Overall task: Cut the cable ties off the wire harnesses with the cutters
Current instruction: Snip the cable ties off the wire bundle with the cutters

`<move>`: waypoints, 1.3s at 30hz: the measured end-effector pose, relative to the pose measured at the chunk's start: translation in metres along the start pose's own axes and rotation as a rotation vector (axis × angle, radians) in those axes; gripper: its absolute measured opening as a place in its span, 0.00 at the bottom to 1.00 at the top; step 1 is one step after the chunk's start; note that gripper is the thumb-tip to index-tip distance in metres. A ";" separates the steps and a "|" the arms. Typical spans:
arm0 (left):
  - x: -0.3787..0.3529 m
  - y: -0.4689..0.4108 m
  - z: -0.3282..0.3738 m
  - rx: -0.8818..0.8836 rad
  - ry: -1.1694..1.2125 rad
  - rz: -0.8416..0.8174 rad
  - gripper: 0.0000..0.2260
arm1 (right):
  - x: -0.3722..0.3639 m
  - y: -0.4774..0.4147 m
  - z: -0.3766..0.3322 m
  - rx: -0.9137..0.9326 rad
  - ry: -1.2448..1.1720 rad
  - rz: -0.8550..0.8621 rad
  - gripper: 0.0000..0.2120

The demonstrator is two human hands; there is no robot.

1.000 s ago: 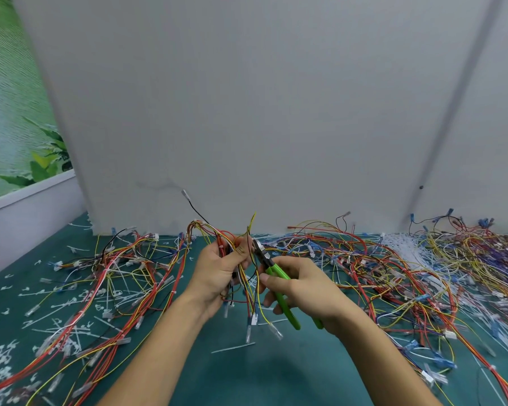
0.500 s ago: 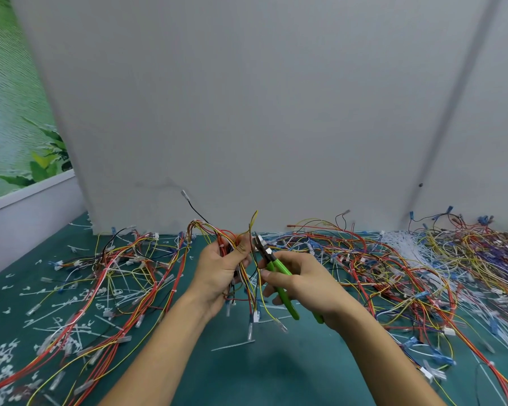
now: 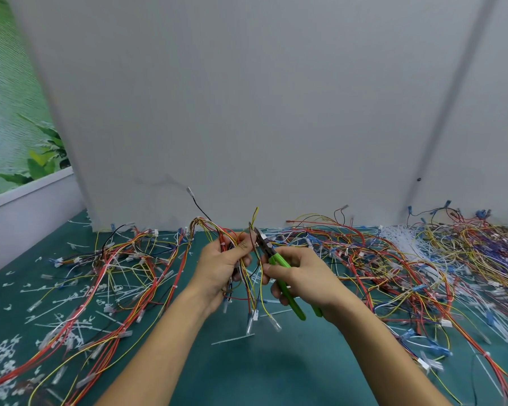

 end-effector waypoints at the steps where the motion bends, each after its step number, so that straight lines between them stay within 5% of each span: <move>1: 0.001 0.000 0.000 0.007 -0.002 0.001 0.19 | 0.000 0.000 0.000 -0.002 0.004 0.002 0.03; 12: 0.001 -0.001 -0.001 -0.007 -0.030 -0.005 0.14 | -0.002 0.000 -0.001 0.011 0.136 0.047 0.05; 27: 0.000 -0.002 -0.008 0.047 -0.036 -0.056 0.24 | -0.004 0.001 -0.003 0.013 0.083 0.092 0.09; 39: -0.001 -0.003 -0.011 0.071 0.041 -0.139 0.12 | -0.005 0.004 -0.006 0.003 0.085 0.060 0.10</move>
Point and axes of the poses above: each hand's wrist, its own y-axis away from the middle knuckle, its own x-axis out of the back of the hand, z = x × y, the point moved 6 cm from there along -y, towards the middle knuckle, and after that the axes turned 4 degrees about -z, right-handed, at the moved point
